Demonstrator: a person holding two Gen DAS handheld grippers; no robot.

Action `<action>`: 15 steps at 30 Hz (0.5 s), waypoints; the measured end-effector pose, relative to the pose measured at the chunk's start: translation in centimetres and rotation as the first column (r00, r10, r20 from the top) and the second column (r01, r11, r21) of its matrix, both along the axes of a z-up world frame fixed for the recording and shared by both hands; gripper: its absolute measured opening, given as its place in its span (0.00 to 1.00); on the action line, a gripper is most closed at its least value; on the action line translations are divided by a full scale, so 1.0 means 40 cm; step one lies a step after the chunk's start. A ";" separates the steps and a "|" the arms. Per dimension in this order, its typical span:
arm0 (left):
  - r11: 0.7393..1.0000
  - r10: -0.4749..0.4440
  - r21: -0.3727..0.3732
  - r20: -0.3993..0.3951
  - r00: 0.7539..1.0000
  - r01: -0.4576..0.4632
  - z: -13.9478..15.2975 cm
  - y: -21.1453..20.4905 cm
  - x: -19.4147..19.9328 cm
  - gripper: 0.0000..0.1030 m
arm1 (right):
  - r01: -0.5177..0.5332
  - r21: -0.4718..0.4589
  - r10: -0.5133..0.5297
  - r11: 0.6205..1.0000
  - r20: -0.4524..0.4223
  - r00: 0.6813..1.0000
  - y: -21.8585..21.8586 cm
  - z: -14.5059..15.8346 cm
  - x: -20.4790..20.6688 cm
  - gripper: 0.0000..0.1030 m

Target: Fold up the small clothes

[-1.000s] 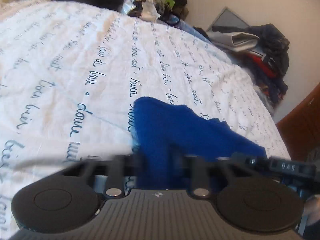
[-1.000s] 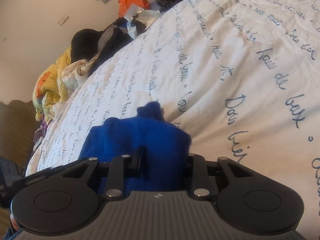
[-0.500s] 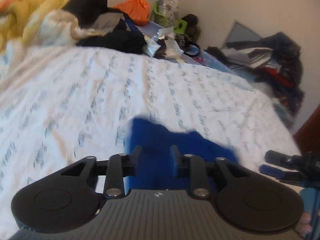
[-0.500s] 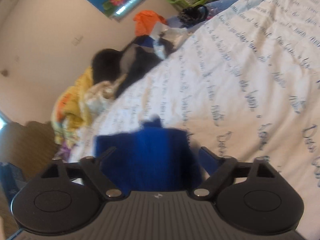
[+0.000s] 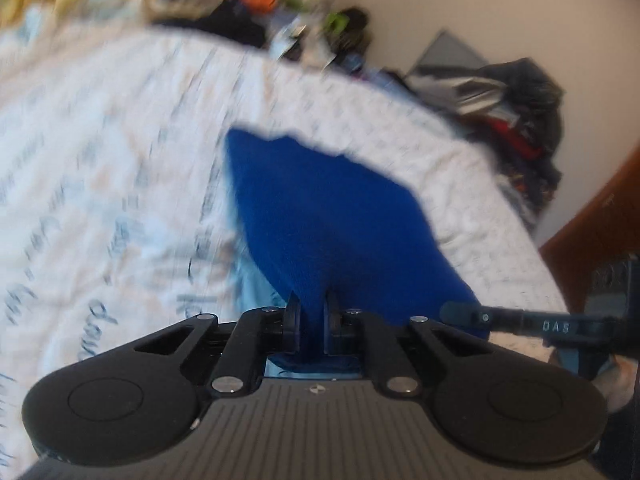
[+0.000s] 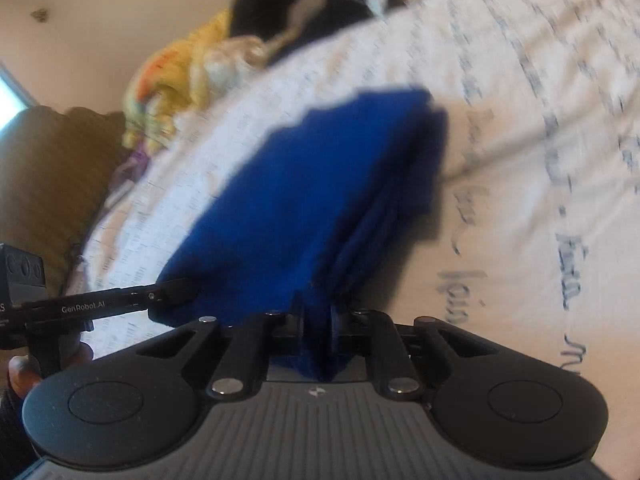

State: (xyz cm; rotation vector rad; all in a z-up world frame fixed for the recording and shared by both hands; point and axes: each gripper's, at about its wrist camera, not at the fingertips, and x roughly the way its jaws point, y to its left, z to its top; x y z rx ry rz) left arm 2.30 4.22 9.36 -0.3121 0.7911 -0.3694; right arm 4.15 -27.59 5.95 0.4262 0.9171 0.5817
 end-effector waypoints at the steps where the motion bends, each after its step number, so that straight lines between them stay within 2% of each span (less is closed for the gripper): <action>1: 1.000 -0.026 0.004 0.014 1.000 0.026 0.019 0.007 -0.027 0.10 | -0.011 0.020 0.010 1.000 0.030 0.999 -0.010 0.035 -0.022 0.10; 2: 0.998 -0.064 0.010 0.018 0.998 0.064 0.028 0.010 -0.056 0.11 | -0.025 0.042 0.022 0.999 0.049 0.999 -0.022 0.059 -0.044 0.11; 3: 0.994 -0.106 0.030 0.016 0.994 0.105 0.020 0.011 -0.080 0.18 | -0.045 0.064 0.042 0.997 0.051 0.998 -0.031 0.070 -0.067 0.12; 4: 0.990 -0.129 0.063 0.011 0.992 0.128 0.002 0.013 -0.095 0.38 | -0.059 0.072 0.057 0.996 0.031 0.998 -0.037 0.063 -0.086 0.17; 5: 0.988 -0.126 0.095 0.000 0.992 0.125 -0.021 0.017 -0.099 0.50 | -0.070 0.062 0.071 0.996 -0.005 0.997 -0.039 0.045 -0.096 0.36; 6: 0.989 -0.082 0.127 0.002 0.997 0.081 -0.043 0.023 -0.092 0.65 | -0.074 0.048 0.076 0.996 -0.039 0.996 -0.042 0.024 -0.094 0.47; 7: 0.990 -0.029 0.136 0.013 0.999 0.027 -0.052 0.031 -0.076 0.68 | -0.056 0.042 0.058 0.998 -0.048 0.997 -0.053 0.012 -0.087 0.62; 9: 0.995 0.034 0.096 0.009 0.999 -0.035 -0.055 0.044 -0.014 0.70 | 0.056 0.094 -0.053 0.994 -0.034 0.998 -0.090 0.009 -0.052 0.63; 11: 0.996 0.079 0.049 -0.014 0.997 -0.079 -0.051 0.045 0.071 0.71 | 0.140 0.197 -0.136 0.970 -0.036 0.990 -0.125 0.009 0.016 0.63; 12: 0.995 0.090 0.045 -0.024 0.996 -0.089 -0.053 0.035 0.117 0.70 | 0.175 0.218 -0.169 0.960 -0.046 0.985 -0.130 0.005 0.058 0.63; 15: 0.986 0.132 0.108 -0.051 0.990 -0.125 -0.073 -0.005 0.253 0.62 | 0.220 0.144 -0.208 0.965 -0.092 0.974 -0.097 -0.021 0.191 0.64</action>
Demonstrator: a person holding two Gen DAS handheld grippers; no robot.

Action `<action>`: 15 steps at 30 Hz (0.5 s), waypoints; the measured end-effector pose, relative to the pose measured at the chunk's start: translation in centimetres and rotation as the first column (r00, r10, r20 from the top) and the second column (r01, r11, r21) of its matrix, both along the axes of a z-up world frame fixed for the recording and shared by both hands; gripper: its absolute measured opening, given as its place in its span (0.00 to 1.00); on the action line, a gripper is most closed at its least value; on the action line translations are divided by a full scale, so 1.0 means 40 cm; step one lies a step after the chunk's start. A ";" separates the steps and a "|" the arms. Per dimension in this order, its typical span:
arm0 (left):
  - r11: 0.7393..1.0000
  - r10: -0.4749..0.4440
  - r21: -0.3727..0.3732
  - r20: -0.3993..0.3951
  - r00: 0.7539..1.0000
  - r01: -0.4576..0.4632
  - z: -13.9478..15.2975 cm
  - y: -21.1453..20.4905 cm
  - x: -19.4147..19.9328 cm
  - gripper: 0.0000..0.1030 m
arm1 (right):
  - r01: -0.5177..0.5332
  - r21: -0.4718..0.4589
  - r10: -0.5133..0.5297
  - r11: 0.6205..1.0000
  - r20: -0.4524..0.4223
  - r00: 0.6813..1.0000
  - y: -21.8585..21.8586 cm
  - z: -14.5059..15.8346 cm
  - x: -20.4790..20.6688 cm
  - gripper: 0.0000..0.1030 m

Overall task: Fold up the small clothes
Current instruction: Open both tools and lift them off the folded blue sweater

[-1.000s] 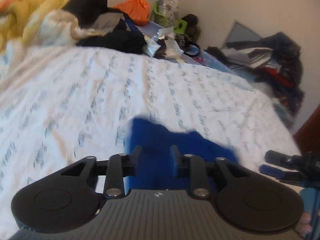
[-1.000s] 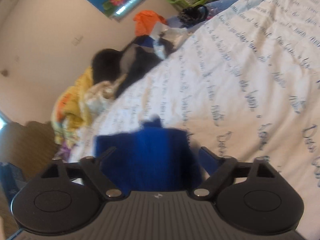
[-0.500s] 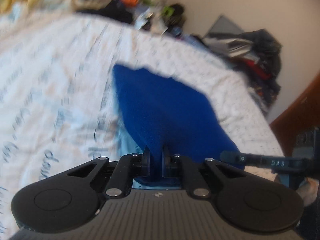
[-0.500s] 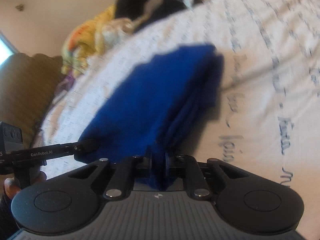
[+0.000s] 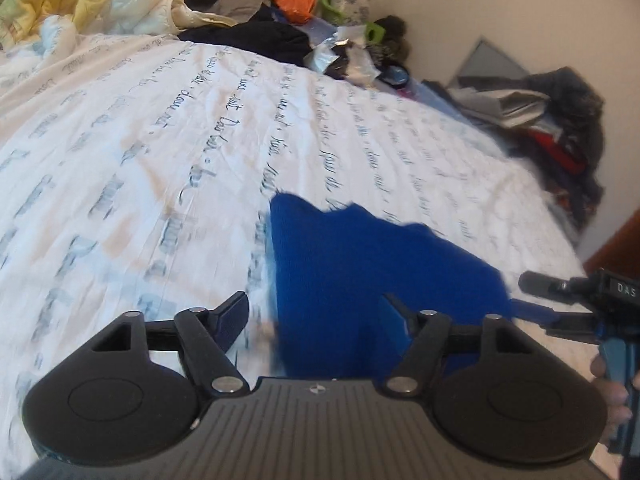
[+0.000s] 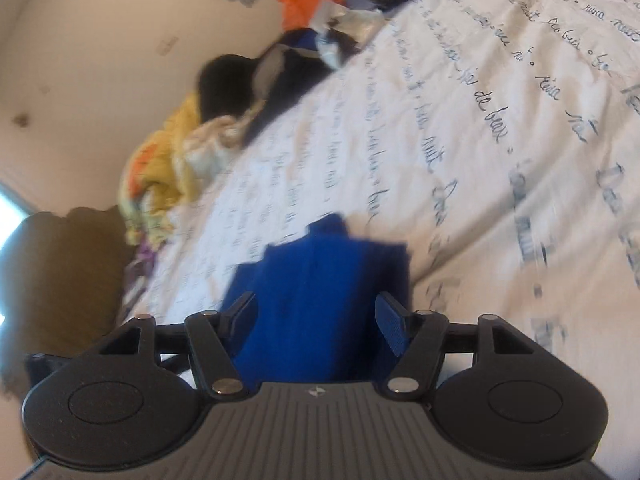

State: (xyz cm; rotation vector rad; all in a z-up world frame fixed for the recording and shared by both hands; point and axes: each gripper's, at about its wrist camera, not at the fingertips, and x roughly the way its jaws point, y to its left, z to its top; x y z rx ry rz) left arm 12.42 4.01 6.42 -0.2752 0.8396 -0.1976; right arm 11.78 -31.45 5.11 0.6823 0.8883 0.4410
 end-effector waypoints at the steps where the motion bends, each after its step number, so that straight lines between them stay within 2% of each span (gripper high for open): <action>1: 0.999 0.007 0.041 -0.013 1.000 -0.006 -0.011 -0.016 0.037 0.52 | -0.013 -0.038 0.012 0.999 -0.019 1.000 0.021 -0.014 0.040 0.63; 2: 0.995 0.005 0.100 -0.022 1.000 -0.002 -0.022 -0.037 0.070 0.44 | -0.020 -0.083 0.017 0.996 -0.042 0.999 0.040 -0.029 0.073 0.57; 3: 0.987 -0.018 0.162 -0.012 1.000 0.019 -0.031 -0.060 0.091 0.28 | -0.020 -0.128 0.014 0.992 -0.048 0.999 0.062 -0.050 0.095 0.41; 4: 0.969 -0.046 0.242 0.018 0.999 0.040 -0.039 -0.085 0.100 0.27 | -0.037 -0.187 0.033 0.982 -0.021 0.999 0.082 -0.057 0.106 0.11; 5: 0.945 -0.071 0.323 0.063 0.996 0.047 -0.046 -0.107 0.099 0.27 | -0.060 -0.248 0.062 0.967 0.003 0.998 0.101 -0.068 0.111 0.09; 6: 0.919 -0.095 0.390 0.097 0.991 0.051 -0.052 -0.126 0.095 0.29 | -0.056 -0.264 0.069 0.963 0.041 0.997 0.103 -0.075 0.114 0.07; 8: 0.880 -0.134 0.471 0.127 0.983 0.059 -0.053 -0.148 0.077 0.29 | -0.023 -0.192 0.028 0.981 0.023 0.999 0.079 -0.089 0.124 0.07; 9: 0.872 -0.140 0.486 0.141 0.980 0.055 -0.045 -0.148 0.057 0.30 | -0.013 -0.171 0.015 0.985 0.013 1.000 0.071 -0.090 0.121 0.07; 11: 0.882 -0.134 0.471 0.207 0.969 0.021 -0.009 -0.124 -0.017 0.30 | 0.022 -0.204 -0.018 0.979 0.024 1.000 0.064 -0.063 0.085 0.17; 12: 0.900 -0.137 0.436 0.249 0.959 0.015 0.012 -0.109 -0.068 0.34 | 0.044 -0.231 -0.032 0.972 0.059 0.998 0.065 -0.036 0.053 0.18; 13: 0.920 -0.140 0.390 0.285 0.948 0.019 0.026 -0.099 -0.122 0.44 | 0.062 -0.247 -0.033 0.967 0.122 0.992 0.068 -0.002 0.014 0.18; 14: 0.934 -0.174 0.352 0.297 0.939 0.061 0.035 -0.105 -0.167 0.50 | 0.063 -0.242 -0.017 0.968 0.185 0.983 0.072 0.025 -0.020 0.22; 15: 0.937 -0.215 0.332 0.291 0.932 0.112 0.033 -0.122 -0.198 0.60 | 0.032 -0.231 0.023 0.972 0.232 0.972 0.087 0.048 -0.043 0.28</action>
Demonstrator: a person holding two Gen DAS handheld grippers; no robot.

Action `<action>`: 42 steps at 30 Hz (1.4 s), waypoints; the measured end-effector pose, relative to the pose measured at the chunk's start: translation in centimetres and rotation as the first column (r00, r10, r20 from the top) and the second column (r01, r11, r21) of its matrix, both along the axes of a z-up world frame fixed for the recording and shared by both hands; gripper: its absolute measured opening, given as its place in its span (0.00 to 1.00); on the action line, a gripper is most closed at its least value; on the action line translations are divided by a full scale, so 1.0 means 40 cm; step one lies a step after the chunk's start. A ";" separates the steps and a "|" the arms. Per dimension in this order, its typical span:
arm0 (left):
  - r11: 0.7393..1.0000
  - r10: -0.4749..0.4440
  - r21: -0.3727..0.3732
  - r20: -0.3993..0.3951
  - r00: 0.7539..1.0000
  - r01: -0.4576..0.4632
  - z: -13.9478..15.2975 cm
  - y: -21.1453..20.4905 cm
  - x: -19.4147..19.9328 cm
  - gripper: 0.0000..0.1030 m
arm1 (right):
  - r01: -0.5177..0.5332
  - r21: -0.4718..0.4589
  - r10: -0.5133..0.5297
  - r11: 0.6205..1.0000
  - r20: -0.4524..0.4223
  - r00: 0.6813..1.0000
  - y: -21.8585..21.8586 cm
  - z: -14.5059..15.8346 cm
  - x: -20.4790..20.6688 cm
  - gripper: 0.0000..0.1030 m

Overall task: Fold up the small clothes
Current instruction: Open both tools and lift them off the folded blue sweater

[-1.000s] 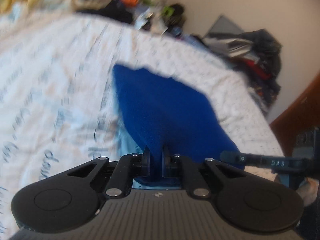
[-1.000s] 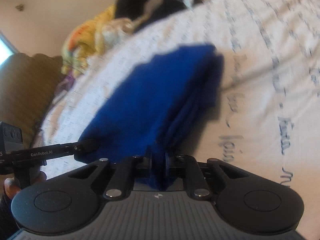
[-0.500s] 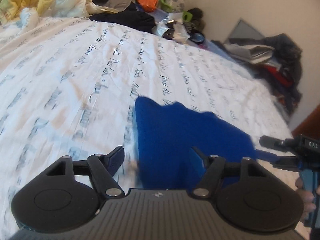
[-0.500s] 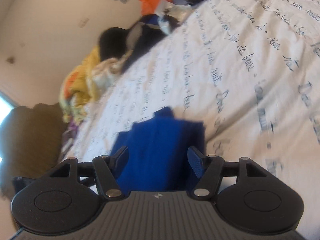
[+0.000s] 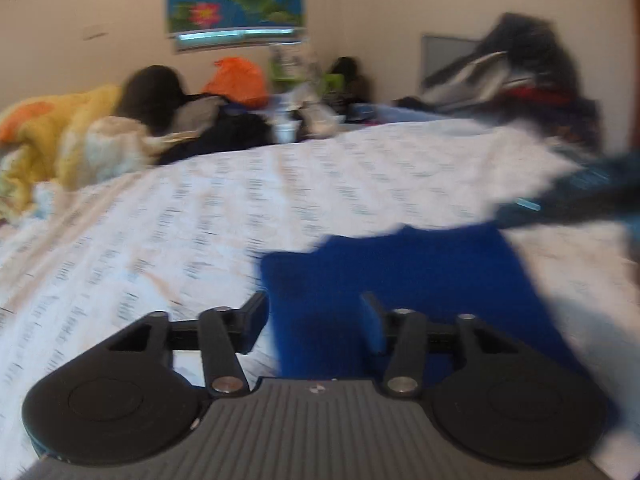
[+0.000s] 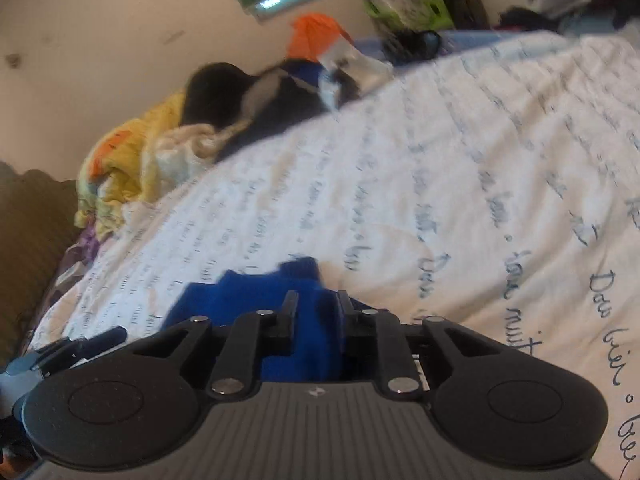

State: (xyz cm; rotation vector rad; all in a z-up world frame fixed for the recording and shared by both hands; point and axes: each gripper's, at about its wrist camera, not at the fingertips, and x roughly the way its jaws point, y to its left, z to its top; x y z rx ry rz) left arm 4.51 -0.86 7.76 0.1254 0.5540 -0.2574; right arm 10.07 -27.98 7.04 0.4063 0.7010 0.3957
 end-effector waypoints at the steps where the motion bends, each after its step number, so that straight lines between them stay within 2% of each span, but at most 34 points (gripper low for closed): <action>1: 0.999 -0.036 -0.011 -0.022 0.999 0.036 -0.009 -0.019 -0.020 0.61 | -0.050 0.005 0.050 0.999 0.014 0.999 0.023 0.013 -0.008 0.45; 2: 0.998 -0.064 -0.015 -0.060 0.996 0.063 -0.028 -0.044 -0.029 0.61 | -0.093 -0.004 0.093 0.996 -0.004 0.996 0.052 0.016 -0.001 0.63; 3: 0.997 -0.072 -0.004 -0.077 0.994 0.072 -0.051 -0.063 -0.034 0.62 | -0.127 -0.034 0.126 0.991 -0.033 0.992 0.085 0.011 0.015 0.66; 6: 0.998 -0.061 0.019 -0.043 0.997 0.062 -0.107 -0.078 -0.038 0.65 | -0.169 -0.213 0.147 0.962 -0.115 0.983 0.163 -0.068 0.072 0.65; 7: 0.997 -0.071 0.030 -0.027 0.997 0.072 -0.113 -0.080 -0.040 0.66 | -0.156 -0.253 0.153 0.955 -0.031 0.988 0.162 -0.087 0.070 0.65; 8: 0.996 -0.078 0.045 -0.024 0.997 0.079 -0.113 -0.082 -0.042 0.66 | -0.129 -0.283 0.127 0.951 -0.025 0.992 0.156 -0.103 0.077 0.65; 10: 0.996 -0.078 0.049 -0.044 0.996 0.080 -0.097 -0.078 -0.047 0.65 | -0.102 -0.261 0.094 0.960 -0.041 0.995 0.146 -0.097 0.079 0.65; 12: 0.995 -0.080 0.050 -0.049 0.996 0.083 -0.080 -0.064 -0.067 0.65 | -0.060 -0.284 0.050 0.957 -0.043 0.998 0.153 -0.065 0.038 0.65; 14: 0.995 -0.088 0.045 -0.043 0.995 0.090 -0.072 -0.050 -0.092 0.71 | -0.070 -0.219 0.078 0.973 0.029 0.997 0.140 -0.020 -0.040 0.66; 16: 0.994 -0.090 0.051 -0.051 0.995 0.093 -0.082 -0.049 -0.106 0.80 | -0.115 -0.145 0.126 0.983 0.070 0.990 0.132 -0.007 -0.099 0.66; 18: 0.993 -0.086 0.080 -0.043 0.995 0.089 -0.102 -0.059 -0.111 0.80 | -0.202 -0.224 0.205 0.953 -0.006 0.979 0.161 -0.047 -0.098 0.65; 19: 0.991 -0.083 0.098 -0.039 0.996 0.086 -0.108 -0.065 -0.115 0.81 | -0.216 -0.271 0.226 0.938 0.006 0.974 0.165 -0.074 -0.099 0.65; 20: 0.991 -0.081 0.107 -0.042 0.996 0.085 -0.110 -0.069 -0.118 0.81 | -0.225 -0.288 0.250 0.931 0.055 0.967 0.158 -0.081 -0.106 0.65; 21: 0.992 -0.077 0.100 -0.055 0.995 0.082 -0.110 -0.068 -0.122 0.83 | -0.222 -0.281 0.242 0.934 0.039 0.969 0.152 -0.072 -0.103 0.64; 23: 0.994 -0.067 0.076 -0.079 0.995 0.073 -0.113 -0.056 -0.122 0.84 | -0.154 -0.276 0.157 0.949 -0.009 0.988 0.150 -0.030 -0.102 0.66; 25: 0.996 -0.058 0.062 -0.091 0.994 0.064 -0.121 -0.045 -0.123 0.85 | -0.149 -0.260 0.168 0.954 0.051 0.984 0.156 0.013 -0.127 0.67; 27: 0.997 -0.052 0.046 -0.101 0.993 0.057 -0.123 -0.038 -0.119 0.86 | -0.205 -0.254 0.233 0.945 0.086 0.969 0.177 0.026 -0.149 0.66; 29: 0.998 -0.051 0.043 -0.107 0.993 0.056 -0.121 -0.041 -0.117 0.86 | -0.261 -0.294 0.272 0.919 -0.003 0.962 0.201 -0.024 -0.125 0.65; 30: 0.997 -0.050 0.045 -0.108 0.993 0.055 -0.121 -0.043 -0.120 0.86 | -0.271 -0.323 0.281 0.907 -0.017 0.960 0.199 -0.064 -0.115 0.65; 31: 0.997 -0.050 0.047 -0.109 0.993 0.055 -0.120 -0.044 -0.121 0.86 | -0.271 -0.330 0.304 0.904 0.050 0.951 0.187 -0.078 -0.127 0.65; 35: 0.998 -0.039 0.037 -0.117 0.992 0.043 -0.120 -0.036 -0.128 0.86 | -0.205 -0.234 0.202 0.950 -0.037 0.979 0.161 -0.028 -0.131 0.66; 38: 0.999 -0.029 0.037 -0.122 0.992 0.034 -0.113 -0.033 -0.135 0.85 | -0.184 -0.174 0.180 0.967 -0.036 0.983 0.127 0.000 -0.154 0.66; 40: 0.999 -0.037 0.032 -0.119 0.992 0.041 -0.089 -0.021 -0.162 0.82 | -0.160 -0.117 0.153 0.980 -0.067 0.986 0.089 0.007 -0.171 0.66; 42: 0.996 -0.065 0.052 -0.086 0.994 0.069 -0.071 -0.001 -0.216 0.82 | -0.140 -0.037 0.137 0.989 -0.081 0.987 0.038 0.010 -0.197 0.66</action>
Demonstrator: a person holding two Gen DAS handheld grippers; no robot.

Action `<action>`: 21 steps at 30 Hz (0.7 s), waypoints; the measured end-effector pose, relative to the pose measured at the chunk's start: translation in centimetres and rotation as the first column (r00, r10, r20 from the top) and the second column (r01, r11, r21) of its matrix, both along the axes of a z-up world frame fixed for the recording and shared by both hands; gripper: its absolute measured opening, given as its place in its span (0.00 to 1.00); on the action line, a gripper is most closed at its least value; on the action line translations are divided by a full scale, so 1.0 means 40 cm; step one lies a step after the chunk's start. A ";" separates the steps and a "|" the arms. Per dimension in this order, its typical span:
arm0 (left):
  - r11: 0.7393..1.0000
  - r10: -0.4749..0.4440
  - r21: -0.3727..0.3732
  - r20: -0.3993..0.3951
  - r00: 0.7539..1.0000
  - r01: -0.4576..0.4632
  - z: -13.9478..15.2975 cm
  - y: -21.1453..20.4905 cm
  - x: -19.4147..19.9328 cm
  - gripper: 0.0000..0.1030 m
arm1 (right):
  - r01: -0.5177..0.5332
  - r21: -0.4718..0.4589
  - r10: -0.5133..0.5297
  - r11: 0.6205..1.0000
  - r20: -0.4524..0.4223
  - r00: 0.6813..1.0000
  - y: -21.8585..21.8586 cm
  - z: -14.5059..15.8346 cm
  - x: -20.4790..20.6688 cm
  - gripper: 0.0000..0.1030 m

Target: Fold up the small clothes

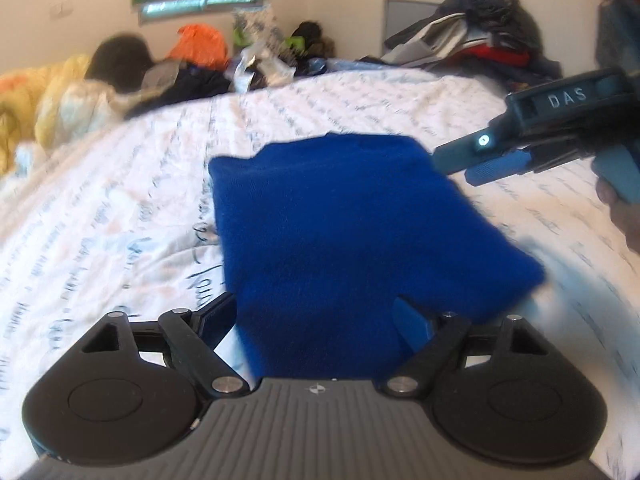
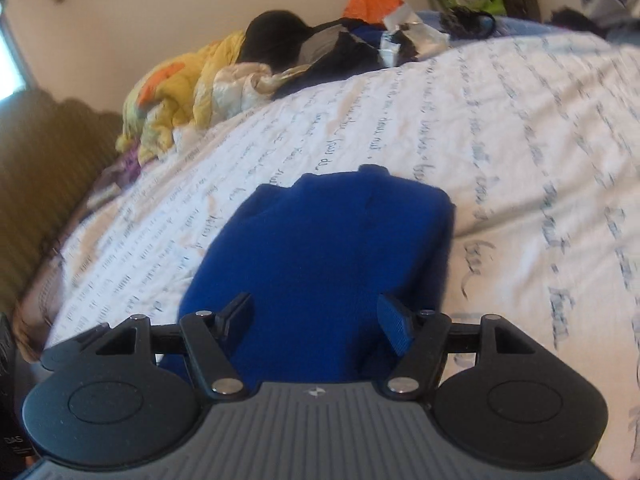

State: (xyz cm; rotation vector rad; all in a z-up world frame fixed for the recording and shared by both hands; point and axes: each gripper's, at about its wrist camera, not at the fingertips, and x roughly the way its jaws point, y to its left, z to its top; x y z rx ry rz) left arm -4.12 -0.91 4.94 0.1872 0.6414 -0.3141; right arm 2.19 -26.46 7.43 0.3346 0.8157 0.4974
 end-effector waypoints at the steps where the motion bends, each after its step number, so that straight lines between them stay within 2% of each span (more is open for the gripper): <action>1: 1.000 -0.014 0.013 0.012 1.000 0.014 0.001 0.012 -0.029 0.82 | 0.015 0.038 -0.014 0.999 -0.019 1.000 -0.028 -0.001 -0.013 0.66; 3: 0.998 -0.039 0.042 0.027 0.999 0.037 -0.011 0.024 -0.082 0.81 | 0.051 0.100 -0.045 0.994 -0.062 0.997 -0.071 -0.010 -0.038 0.67; 5: 0.995 -0.049 0.092 0.041 0.998 0.045 -0.034 0.020 -0.110 0.76 | 0.050 0.151 -0.035 0.987 -0.100 0.994 -0.090 -0.027 -0.054 0.67; 7: 0.992 -0.044 0.122 0.027 0.999 0.040 -0.054 0.014 -0.107 0.67 | 0.021 0.156 -0.002 0.988 -0.122 0.993 -0.078 -0.044 -0.061 0.67; 9: 0.995 -0.014 0.104 0.033 0.999 0.010 -0.055 0.017 -0.089 0.65 | -0.028 0.118 0.044 0.993 -0.133 0.990 -0.046 -0.057 -0.058 0.66; 10: 0.994 0.000 0.106 0.032 0.999 -0.004 -0.055 0.018 -0.076 0.61 | -0.046 0.094 0.059 0.995 -0.138 0.989 -0.028 -0.063 -0.055 0.63; 12: 0.995 0.020 0.095 0.027 0.999 -0.023 -0.050 0.021 -0.058 0.57 | -0.079 0.035 0.084 0.996 -0.157 0.984 0.005 -0.082 -0.049 0.50; 14: 0.998 0.021 0.061 0.016 1.000 -0.022 -0.044 0.029 -0.046 0.42 | -0.084 -0.020 0.081 0.996 -0.128 0.988 0.018 -0.088 -0.049 0.25; 15: 0.998 0.025 0.050 0.011 1.000 -0.026 -0.043 0.033 -0.042 0.23 | -0.081 -0.037 0.076 0.996 -0.129 0.989 0.019 -0.088 -0.048 0.18; 16: 0.999 0.037 0.030 0.011 0.999 -0.038 -0.039 0.040 -0.041 0.19 | -0.082 -0.040 0.077 0.996 -0.132 0.988 0.017 -0.087 -0.047 0.06; 18: 0.998 0.065 -0.027 0.009 0.998 -0.064 -0.020 0.063 -0.048 0.16 | -0.091 -0.009 0.089 0.996 -0.128 0.988 0.002 -0.078 -0.052 0.05; 21: 0.994 0.088 -0.056 -0.026 0.996 -0.089 -0.019 0.090 -0.049 0.15 | -0.117 -0.035 0.113 0.993 -0.097 0.989 -0.005 -0.054 -0.087 0.05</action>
